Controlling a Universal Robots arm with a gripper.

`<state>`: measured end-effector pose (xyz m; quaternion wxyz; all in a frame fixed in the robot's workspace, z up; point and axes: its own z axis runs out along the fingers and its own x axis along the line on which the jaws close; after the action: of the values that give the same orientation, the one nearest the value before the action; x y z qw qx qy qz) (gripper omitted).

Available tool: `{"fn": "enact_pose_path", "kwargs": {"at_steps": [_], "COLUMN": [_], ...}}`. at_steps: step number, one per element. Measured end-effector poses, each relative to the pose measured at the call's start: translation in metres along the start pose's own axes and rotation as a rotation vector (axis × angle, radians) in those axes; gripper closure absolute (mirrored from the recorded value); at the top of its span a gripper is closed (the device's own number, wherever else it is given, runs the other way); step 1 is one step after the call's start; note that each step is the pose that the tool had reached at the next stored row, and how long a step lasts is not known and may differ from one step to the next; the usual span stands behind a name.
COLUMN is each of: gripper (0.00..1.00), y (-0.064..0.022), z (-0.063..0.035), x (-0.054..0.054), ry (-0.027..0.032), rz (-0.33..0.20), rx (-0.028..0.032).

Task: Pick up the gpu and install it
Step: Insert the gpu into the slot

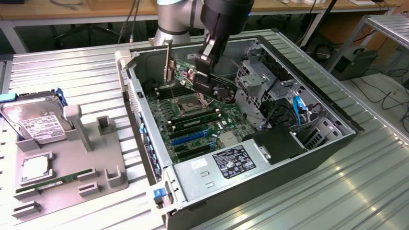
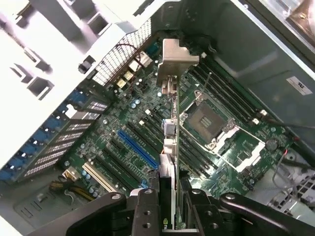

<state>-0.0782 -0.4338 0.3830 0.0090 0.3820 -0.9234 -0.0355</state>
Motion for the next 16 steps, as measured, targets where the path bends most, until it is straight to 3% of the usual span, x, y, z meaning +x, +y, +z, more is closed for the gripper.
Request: {"fn": "enact_pose_path", "kwargs": {"at_steps": [16], "gripper": [0.74], "y": [-0.0005], "z": [0.0064], "x": [0.0001], "ry": [0.0237], "rz": [-0.336], "rx": [-0.0029]}}
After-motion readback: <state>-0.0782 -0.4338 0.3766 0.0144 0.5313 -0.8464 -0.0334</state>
